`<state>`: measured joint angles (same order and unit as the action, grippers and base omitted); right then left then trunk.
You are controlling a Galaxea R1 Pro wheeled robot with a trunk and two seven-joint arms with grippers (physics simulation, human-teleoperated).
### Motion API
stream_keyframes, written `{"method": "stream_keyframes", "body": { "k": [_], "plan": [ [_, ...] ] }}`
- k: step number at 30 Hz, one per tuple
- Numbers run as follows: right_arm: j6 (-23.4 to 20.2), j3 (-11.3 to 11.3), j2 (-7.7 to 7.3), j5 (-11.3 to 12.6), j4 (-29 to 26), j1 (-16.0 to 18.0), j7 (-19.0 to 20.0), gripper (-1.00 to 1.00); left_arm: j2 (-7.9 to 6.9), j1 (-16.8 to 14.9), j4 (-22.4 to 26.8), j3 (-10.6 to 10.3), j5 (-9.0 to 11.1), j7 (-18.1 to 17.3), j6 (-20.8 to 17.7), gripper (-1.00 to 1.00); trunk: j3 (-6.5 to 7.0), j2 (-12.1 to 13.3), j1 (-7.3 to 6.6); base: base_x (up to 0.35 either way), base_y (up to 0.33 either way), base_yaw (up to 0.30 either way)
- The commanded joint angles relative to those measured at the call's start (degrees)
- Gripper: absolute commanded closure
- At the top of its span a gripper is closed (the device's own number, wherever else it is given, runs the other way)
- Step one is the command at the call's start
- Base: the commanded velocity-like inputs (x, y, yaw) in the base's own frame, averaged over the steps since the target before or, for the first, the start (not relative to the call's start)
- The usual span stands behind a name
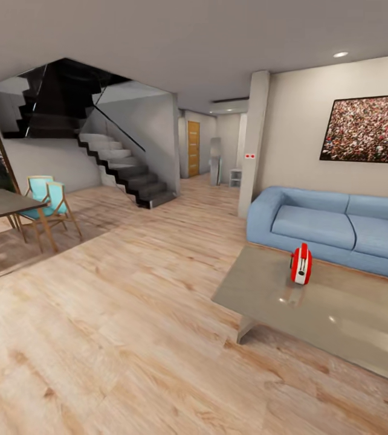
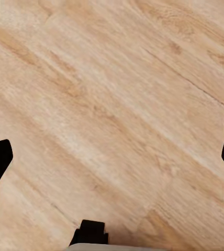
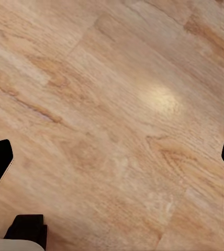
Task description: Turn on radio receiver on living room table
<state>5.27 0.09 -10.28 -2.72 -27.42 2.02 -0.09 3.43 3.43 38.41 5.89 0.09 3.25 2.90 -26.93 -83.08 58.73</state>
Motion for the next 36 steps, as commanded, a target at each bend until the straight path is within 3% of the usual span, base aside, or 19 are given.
{"method": "stream_keyframes", "body": {
  "k": [1, 19, 36],
  "plan": [
    [0.0, 0.0, 0.0, 0.0, 0.0, 0.0, 0.0, -1.0, 0.0, 0.0, 0.0, 0.0, 0.0, 0.0, 0.0, -1.0, 0.0, 0.0, 0.0, 0.283, 0.216, -0.274],
    [0.0, 0.0, 0.0, 0.0, 0.0, 0.0, 0.0, -1.0, 0.0, 0.0, 0.0, 0.0, 0.0, 0.1, 0.0, -1.0, 0.0, 0.0, 0.0, 0.298, 0.123, -0.264],
    [0.0, 0.0, 0.0, 0.0, 0.0, 0.0, 0.0, -1.0, 0.02, 0.0, 0.0, 0.0, -0.1, 0.2, -0.1, -1.0, 0.0, 0.0, 0.0, 0.325, -0.075, -0.016]
  ]
}}
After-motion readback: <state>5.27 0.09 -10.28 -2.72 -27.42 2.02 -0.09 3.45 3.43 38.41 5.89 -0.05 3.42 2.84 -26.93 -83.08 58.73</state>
